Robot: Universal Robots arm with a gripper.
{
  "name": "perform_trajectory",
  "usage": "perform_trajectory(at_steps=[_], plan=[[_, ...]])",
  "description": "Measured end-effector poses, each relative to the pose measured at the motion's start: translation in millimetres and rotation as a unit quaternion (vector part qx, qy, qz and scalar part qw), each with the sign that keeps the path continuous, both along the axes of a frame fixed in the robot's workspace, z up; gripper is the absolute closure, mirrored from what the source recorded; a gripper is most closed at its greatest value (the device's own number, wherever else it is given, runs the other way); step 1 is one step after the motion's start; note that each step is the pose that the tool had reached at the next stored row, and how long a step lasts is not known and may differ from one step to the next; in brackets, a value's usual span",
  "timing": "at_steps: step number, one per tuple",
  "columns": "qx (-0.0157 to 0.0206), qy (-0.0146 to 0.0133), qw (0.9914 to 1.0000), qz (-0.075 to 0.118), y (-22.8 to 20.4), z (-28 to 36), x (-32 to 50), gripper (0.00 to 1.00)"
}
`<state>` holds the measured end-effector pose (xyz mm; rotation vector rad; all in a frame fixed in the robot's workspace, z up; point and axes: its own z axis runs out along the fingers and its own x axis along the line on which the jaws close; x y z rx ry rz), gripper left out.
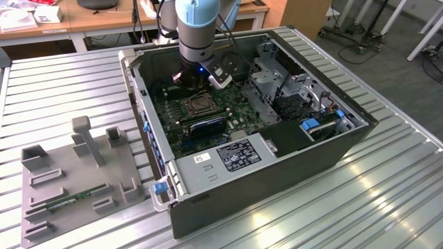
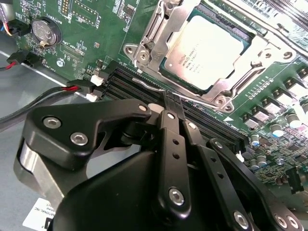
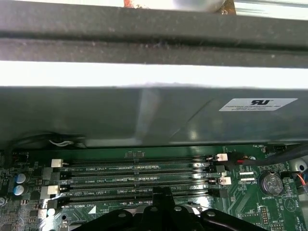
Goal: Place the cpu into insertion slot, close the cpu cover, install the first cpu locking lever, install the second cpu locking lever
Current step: 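Install the first cpu locking lever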
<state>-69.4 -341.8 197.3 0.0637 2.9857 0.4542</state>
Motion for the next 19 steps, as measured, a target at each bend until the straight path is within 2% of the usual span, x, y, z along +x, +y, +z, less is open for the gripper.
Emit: perform_trajectory(at_steps=[19], plan=[[0.0055, 0.0001, 0.99998, 0.001, 0.4, 0.0, 4.1, 0.89]])
